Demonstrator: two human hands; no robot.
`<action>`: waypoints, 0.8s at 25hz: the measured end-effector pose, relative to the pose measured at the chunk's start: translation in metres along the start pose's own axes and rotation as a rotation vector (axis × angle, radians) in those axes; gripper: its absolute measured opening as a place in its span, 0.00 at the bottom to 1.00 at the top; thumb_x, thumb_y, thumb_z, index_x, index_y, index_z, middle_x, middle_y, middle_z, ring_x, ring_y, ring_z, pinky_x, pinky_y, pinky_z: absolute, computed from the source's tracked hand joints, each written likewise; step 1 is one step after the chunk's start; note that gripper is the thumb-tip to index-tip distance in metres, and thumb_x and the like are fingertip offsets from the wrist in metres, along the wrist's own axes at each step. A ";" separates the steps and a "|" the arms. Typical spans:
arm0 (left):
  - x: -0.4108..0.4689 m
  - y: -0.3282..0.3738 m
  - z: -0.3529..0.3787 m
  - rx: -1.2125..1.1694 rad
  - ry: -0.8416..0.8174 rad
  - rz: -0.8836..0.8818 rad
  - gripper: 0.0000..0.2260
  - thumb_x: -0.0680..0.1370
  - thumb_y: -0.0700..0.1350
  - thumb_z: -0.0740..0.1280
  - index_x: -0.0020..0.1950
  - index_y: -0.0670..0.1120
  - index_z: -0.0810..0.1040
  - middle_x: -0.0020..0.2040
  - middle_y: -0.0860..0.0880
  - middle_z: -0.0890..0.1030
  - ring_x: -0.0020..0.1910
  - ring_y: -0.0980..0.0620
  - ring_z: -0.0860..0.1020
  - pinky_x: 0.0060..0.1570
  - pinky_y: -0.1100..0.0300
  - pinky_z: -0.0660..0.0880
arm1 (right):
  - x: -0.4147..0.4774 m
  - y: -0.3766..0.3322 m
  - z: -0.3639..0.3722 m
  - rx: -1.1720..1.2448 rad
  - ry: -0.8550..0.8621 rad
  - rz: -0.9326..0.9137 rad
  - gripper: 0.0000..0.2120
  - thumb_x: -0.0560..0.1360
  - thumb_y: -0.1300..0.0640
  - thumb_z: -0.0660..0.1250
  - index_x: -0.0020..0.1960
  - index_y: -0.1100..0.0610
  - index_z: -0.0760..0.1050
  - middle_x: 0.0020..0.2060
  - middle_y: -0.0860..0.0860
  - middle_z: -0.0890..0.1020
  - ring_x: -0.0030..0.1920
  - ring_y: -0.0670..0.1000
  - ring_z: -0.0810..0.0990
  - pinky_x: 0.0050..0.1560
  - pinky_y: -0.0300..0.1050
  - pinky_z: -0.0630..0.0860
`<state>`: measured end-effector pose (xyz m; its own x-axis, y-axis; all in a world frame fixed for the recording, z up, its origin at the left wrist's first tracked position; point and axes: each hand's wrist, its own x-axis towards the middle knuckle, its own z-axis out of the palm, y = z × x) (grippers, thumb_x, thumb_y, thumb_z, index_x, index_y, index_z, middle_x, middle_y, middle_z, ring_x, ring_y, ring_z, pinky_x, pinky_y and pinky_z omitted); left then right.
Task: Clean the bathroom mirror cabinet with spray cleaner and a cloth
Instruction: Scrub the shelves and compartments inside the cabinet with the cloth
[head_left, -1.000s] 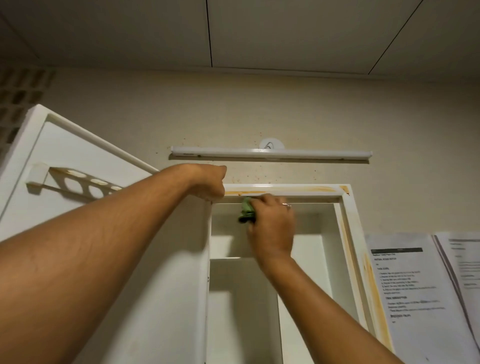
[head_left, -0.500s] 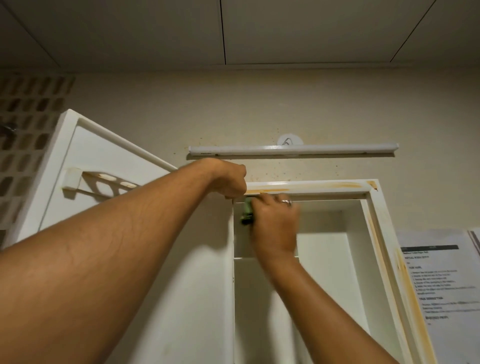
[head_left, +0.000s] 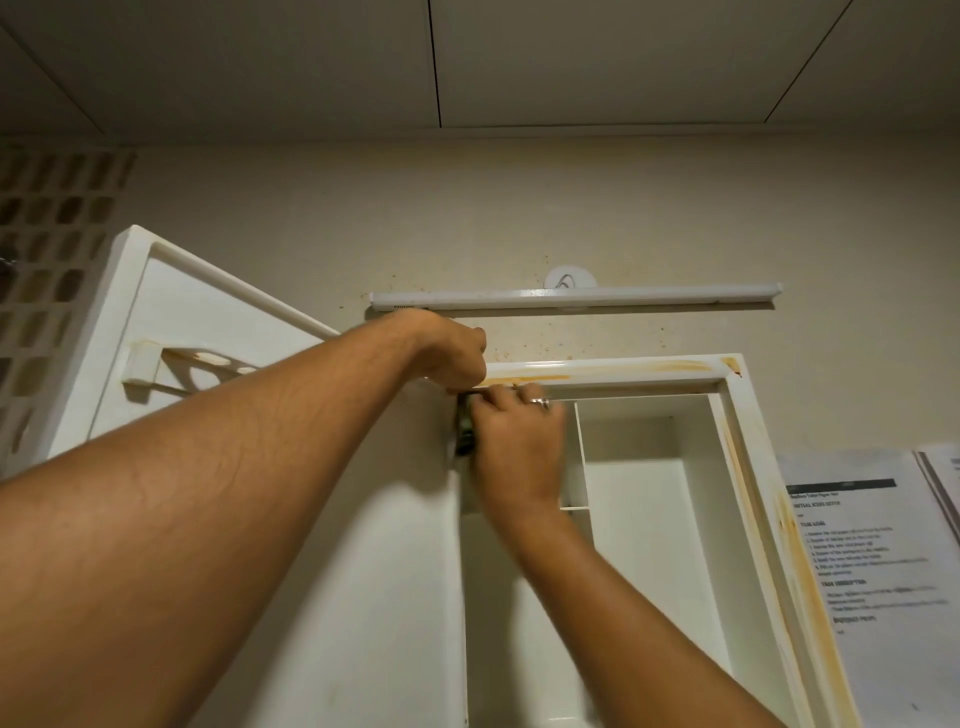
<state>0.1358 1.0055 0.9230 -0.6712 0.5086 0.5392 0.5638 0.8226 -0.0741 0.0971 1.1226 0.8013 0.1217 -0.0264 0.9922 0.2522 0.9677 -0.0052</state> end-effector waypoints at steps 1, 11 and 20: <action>-0.001 0.001 0.000 -0.005 0.002 -0.002 0.31 0.80 0.37 0.61 0.82 0.47 0.56 0.76 0.44 0.69 0.71 0.42 0.70 0.72 0.44 0.70 | 0.001 -0.006 0.003 0.009 -0.002 -0.089 0.09 0.62 0.60 0.77 0.41 0.52 0.83 0.42 0.49 0.83 0.45 0.58 0.77 0.42 0.49 0.63; 0.003 0.000 0.002 0.012 -0.032 0.016 0.37 0.81 0.35 0.60 0.85 0.51 0.45 0.82 0.45 0.59 0.79 0.41 0.60 0.79 0.43 0.60 | -0.002 -0.004 0.002 0.065 0.002 -0.062 0.08 0.65 0.60 0.75 0.43 0.50 0.83 0.41 0.48 0.85 0.45 0.57 0.77 0.41 0.48 0.64; 0.008 0.017 0.015 -0.054 -0.095 0.053 0.45 0.78 0.33 0.63 0.83 0.52 0.36 0.82 0.43 0.59 0.78 0.40 0.63 0.76 0.46 0.63 | 0.001 0.191 -0.045 -0.199 -0.003 -0.087 0.17 0.68 0.60 0.77 0.56 0.49 0.85 0.52 0.48 0.87 0.45 0.61 0.80 0.44 0.49 0.70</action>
<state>0.1324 1.0272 0.9136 -0.6809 0.5752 0.4533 0.6231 0.7803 -0.0542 0.1881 1.2964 0.7954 0.0888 -0.1064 0.9903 0.4462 0.8932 0.0560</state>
